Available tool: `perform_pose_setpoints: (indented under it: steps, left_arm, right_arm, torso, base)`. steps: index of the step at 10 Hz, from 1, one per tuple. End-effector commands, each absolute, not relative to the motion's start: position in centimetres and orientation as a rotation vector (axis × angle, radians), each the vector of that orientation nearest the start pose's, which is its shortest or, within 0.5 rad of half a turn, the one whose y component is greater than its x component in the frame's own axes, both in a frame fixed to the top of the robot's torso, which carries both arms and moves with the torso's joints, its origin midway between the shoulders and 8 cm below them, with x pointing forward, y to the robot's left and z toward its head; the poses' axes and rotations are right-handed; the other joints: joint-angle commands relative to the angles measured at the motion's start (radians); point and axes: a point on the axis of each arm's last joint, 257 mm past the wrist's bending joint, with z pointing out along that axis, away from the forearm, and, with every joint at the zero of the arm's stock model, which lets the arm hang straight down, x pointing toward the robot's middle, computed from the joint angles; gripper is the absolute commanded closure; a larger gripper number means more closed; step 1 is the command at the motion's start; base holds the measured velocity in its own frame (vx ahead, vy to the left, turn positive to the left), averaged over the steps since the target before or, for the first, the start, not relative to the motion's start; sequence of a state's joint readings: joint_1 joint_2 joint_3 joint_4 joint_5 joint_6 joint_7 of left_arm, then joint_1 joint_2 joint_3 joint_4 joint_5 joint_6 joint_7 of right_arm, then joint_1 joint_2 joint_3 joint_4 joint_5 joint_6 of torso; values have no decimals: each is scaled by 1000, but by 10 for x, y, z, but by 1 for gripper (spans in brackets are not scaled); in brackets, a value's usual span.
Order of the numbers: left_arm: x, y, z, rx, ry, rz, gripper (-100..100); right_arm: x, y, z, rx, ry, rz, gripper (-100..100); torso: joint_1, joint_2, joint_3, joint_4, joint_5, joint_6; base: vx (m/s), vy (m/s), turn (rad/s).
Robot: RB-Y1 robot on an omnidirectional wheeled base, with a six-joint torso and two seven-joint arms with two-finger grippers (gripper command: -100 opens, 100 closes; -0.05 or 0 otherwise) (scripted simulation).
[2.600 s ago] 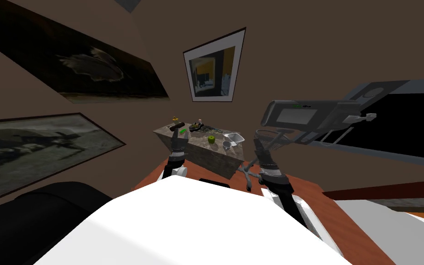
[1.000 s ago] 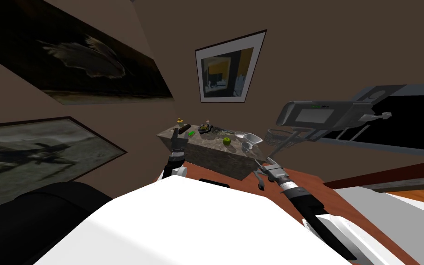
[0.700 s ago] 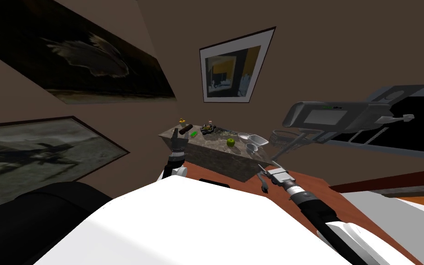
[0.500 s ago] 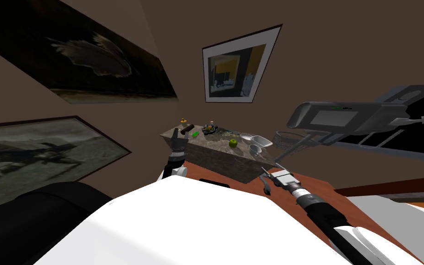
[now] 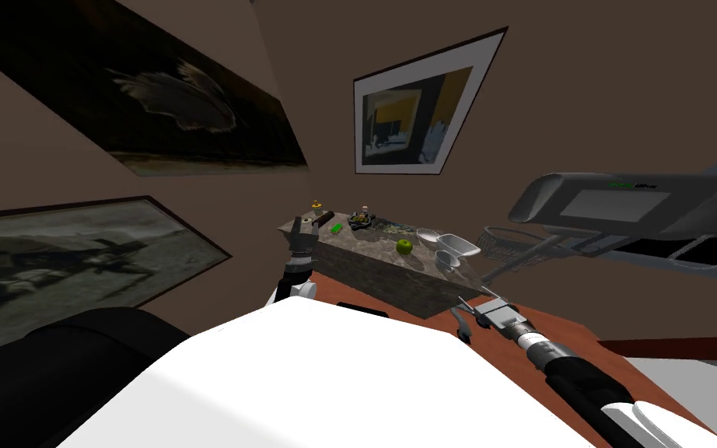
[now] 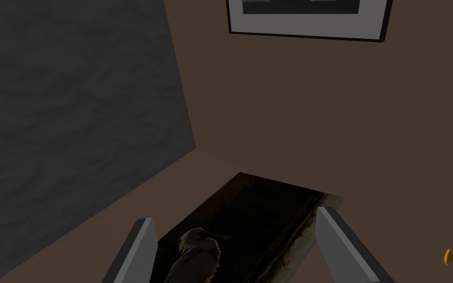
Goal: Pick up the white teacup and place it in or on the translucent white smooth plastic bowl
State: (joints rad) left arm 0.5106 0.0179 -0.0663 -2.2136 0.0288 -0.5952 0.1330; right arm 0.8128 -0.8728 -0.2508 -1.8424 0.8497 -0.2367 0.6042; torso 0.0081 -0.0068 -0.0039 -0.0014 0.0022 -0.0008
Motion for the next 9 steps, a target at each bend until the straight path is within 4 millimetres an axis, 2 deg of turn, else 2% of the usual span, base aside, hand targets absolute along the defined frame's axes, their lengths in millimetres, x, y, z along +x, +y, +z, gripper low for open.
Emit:
perform_pose_setpoints:
  steps: [1, 5, 6, 9]
  left_arm:
    - [342, 261, 9, -709, 560, -1511, 0]
    - [342, 261, 9, -709, 560, -1511, 0]
    - [342, 261, 9, -709, 560, -1511, 0]
    - [342, 261, 9, -709, 560, -1511, 0]
  right_arm:
    - [287, -522, -274, -874, 1930, -578, -100]
    - [259, -582, -281, -1087, 1989, -779, -100]
    - [259, -582, -281, -1087, 1989, -779, -100]
    - [244, -614, -281, -1220, 2006, -884, -100]
  torso:
    - [0, 0, 0, 0, 0, 0]
    - [-2, -1, -1, 0, 0, 0]
    - [-2, -1, -1, 0, 0, 0]
    - [-5, 2, 1, 0, -1, 0]
  base:
    - [83, 145, 109]
    - [97, 109, 117]
    - [57, 49, 22]
    - [57, 48, 91]
